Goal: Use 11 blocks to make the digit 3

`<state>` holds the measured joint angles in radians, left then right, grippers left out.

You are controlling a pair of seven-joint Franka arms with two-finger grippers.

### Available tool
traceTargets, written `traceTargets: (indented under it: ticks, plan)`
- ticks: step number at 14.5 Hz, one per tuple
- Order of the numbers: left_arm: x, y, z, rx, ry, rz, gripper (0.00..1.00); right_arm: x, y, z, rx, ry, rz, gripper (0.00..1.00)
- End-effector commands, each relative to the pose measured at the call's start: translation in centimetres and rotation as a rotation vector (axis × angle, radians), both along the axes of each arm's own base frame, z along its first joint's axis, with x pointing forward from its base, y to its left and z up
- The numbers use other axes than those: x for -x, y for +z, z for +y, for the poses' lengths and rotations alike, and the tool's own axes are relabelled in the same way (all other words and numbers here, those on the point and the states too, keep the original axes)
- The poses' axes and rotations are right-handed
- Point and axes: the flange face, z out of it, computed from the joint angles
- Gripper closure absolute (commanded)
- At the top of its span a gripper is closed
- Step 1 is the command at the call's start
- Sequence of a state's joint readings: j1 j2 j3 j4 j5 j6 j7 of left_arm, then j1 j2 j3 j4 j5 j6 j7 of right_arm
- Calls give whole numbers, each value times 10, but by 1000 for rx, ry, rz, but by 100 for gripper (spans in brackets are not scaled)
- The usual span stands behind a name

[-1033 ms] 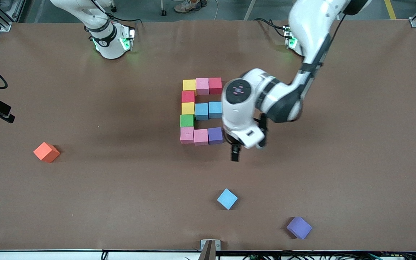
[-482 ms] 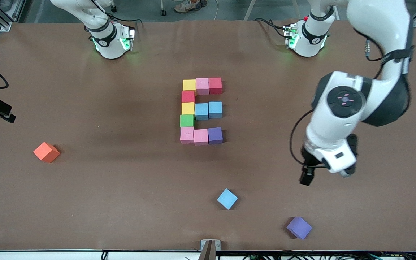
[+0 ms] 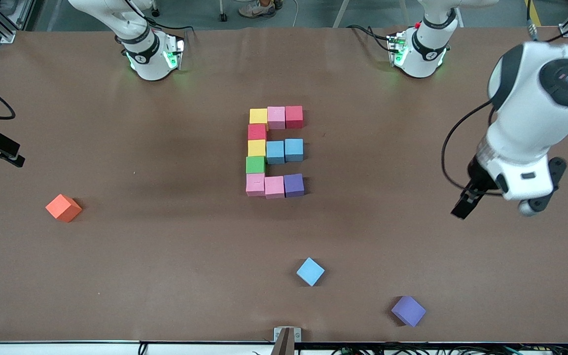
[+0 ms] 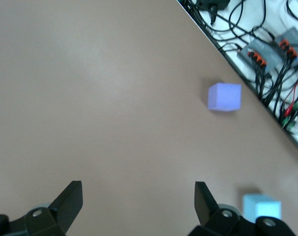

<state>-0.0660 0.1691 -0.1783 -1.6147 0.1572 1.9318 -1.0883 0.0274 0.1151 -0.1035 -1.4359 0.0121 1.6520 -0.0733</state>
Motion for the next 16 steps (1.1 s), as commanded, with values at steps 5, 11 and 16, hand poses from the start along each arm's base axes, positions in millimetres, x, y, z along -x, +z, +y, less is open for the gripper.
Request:
traceTargets:
  ticks: [5,11,16]
  plan:
    - [94,33,84,-5,-442,72,0,7,-12,-2,32,9,11,0]
    - [86,77,95,-11,-633,127,0,9,-12,2,32,14,27,0]
    - [57,94,98,15,-742,210,0,10,-11,1,35,14,26,0]
